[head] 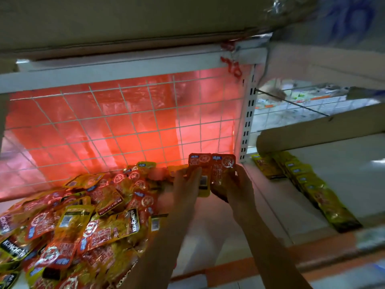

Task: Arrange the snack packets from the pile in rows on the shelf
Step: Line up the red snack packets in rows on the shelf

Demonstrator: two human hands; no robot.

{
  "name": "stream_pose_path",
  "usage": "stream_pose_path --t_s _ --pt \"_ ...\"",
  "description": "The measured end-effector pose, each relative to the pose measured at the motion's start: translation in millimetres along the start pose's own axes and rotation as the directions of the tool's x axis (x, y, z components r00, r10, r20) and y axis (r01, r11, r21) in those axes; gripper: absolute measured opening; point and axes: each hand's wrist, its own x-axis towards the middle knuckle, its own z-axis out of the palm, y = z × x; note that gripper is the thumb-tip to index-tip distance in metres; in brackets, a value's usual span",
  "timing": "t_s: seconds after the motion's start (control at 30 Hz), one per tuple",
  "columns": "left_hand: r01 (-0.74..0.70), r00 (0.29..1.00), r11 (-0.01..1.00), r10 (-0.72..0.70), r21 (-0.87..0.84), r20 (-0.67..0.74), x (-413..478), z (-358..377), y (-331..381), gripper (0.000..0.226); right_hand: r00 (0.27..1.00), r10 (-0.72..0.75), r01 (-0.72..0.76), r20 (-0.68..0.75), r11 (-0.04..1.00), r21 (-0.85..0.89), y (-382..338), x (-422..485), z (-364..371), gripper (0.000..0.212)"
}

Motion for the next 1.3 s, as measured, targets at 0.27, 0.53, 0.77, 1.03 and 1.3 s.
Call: stream_pose_path --t_s 0.27,0.53,0.77,1.03,1.3 --pt "0.160 0.962 0.985 -0.169 0.062 0.216 -55 110 -28 0.047 0.968 -0.159 0.109 -0.193 0.963 -0.245 -4 14 -110 0.032" --pt "0.274 0.829 0.962 -0.243 0.013 0.503 -124 223 -48 0.051 0.973 -0.099 0.022 -0.208 0.940 -0.341 -5 20 -236 0.052" --pt "0.247 0.837 0.967 -0.178 -0.068 0.517 -172 307 -67 0.037 0.960 -0.104 0.006 -0.261 0.936 -0.351 -6 21 -351 0.052" --pt "0.320 0.848 0.947 -0.280 -0.011 0.451 -183 393 -81 0.022 0.883 -0.094 -0.081 -0.460 0.935 -0.345 -8 30 -437 0.056" --pt "0.096 0.920 0.967 -0.176 0.235 0.350 -149 494 -97 0.042 0.881 -0.021 -0.180 -0.472 0.909 -0.377 1 93 -496 0.065"
